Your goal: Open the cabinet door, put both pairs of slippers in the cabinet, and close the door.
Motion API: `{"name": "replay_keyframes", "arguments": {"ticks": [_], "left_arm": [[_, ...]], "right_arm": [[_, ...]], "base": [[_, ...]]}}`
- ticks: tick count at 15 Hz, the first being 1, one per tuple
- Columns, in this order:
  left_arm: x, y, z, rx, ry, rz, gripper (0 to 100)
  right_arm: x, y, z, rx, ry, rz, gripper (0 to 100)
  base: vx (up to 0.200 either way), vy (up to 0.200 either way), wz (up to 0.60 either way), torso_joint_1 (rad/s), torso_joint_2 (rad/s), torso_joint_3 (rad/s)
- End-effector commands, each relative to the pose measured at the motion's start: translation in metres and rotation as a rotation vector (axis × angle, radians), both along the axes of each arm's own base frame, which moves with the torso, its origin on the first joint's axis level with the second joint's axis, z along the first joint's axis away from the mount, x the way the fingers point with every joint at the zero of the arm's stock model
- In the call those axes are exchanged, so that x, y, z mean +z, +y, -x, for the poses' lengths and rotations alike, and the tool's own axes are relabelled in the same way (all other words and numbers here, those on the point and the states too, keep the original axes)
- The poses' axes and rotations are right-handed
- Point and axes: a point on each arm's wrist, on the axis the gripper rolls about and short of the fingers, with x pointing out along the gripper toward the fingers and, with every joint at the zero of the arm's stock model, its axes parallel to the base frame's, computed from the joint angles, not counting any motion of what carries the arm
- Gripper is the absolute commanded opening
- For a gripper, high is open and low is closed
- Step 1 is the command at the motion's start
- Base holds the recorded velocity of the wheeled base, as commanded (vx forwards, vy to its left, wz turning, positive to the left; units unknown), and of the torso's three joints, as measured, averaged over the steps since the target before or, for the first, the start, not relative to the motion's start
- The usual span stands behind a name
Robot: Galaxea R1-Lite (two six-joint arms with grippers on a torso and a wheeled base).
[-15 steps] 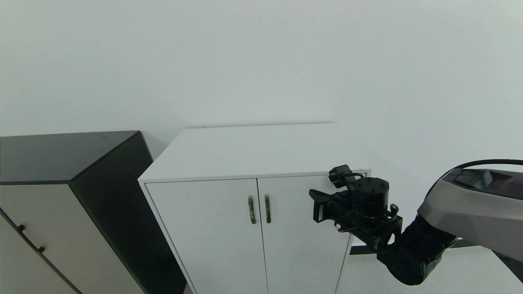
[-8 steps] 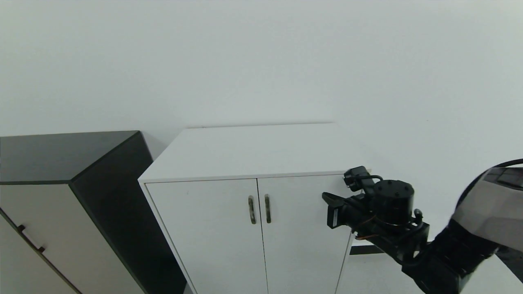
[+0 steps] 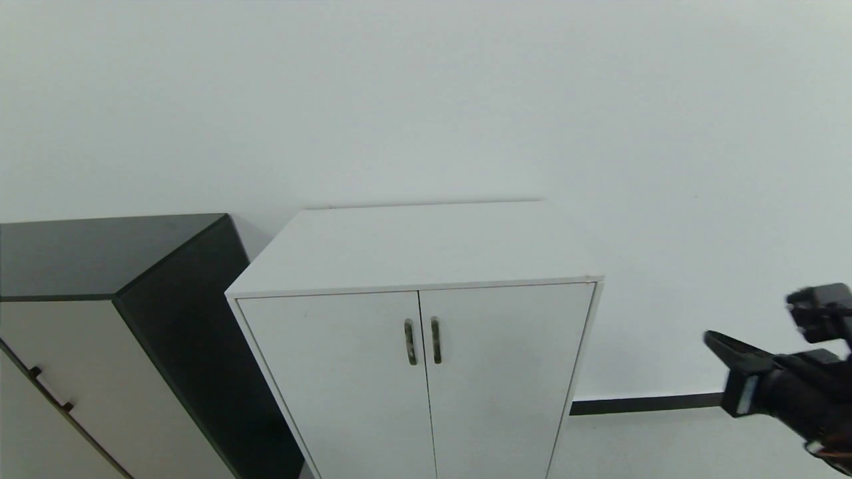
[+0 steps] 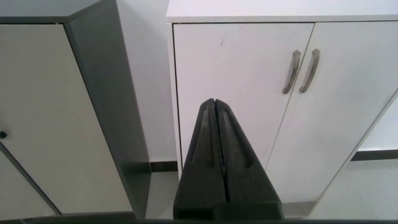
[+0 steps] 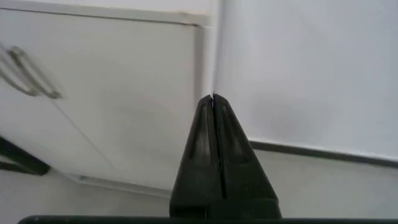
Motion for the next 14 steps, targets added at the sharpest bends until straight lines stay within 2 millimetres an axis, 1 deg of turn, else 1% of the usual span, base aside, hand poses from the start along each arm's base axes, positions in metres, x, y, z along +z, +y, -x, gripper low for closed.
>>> {"name": "replay_keyframes", "arguments": {"ticks": [1, 3, 4, 5, 6, 9, 13, 14], "left_arm": [[0.000, 0.000, 0.000, -0.001, 0.002, -0.001, 0], [0.000, 0.000, 0.000, 0.000, 0.002, 0.001, 0], [0.000, 0.000, 0.000, 0.000, 0.000, 0.001, 0], [0.000, 0.000, 0.000, 0.000, 0.000, 0.001, 0], [0.000, 0.000, 0.000, 0.000, 0.000, 0.001, 0], [0.000, 0.000, 0.000, 0.000, 0.000, 0.001, 0], [0.000, 0.000, 0.000, 0.000, 0.000, 0.001, 0], [0.000, 0.000, 0.000, 0.000, 0.002, 0.001, 0]], "right_arm": [[-0.009, -0.054, 0.096, -0.184, -0.044, 0.002, 0], [-0.022, -0.064, 0.135, -0.170, -0.015, 0.007, 0], [-0.026, -0.068, 0.152, -0.121, -0.026, -0.007, 0], [-0.031, -0.070, 0.165, -0.056, -0.031, -0.027, 0], [-0.037, -0.070, 0.173, -0.006, -0.036, -0.042, 0], [-0.051, -0.067, 0.176, 0.099, -0.032, -0.063, 0], [-0.053, -0.067, 0.178, 0.081, -0.056, -0.056, 0], [-0.052, -0.067, 0.178, 0.080, -0.072, -0.013, 0]], "base": [[0.000, 0.000, 0.00, 0.000, 0.00, 0.000], [0.000, 0.000, 0.00, 0.000, 0.00, 0.000], [0.000, 0.000, 0.00, 0.000, 0.00, 0.000], [0.000, 0.000, 0.00, 0.000, 0.00, 0.000], [0.000, 0.000, 0.00, 0.000, 0.00, 0.000], [0.000, 0.000, 0.00, 0.000, 0.00, 0.000], [0.000, 0.000, 0.00, 0.000, 0.00, 0.000], [0.000, 0.000, 0.00, 0.000, 0.00, 0.000]]}}
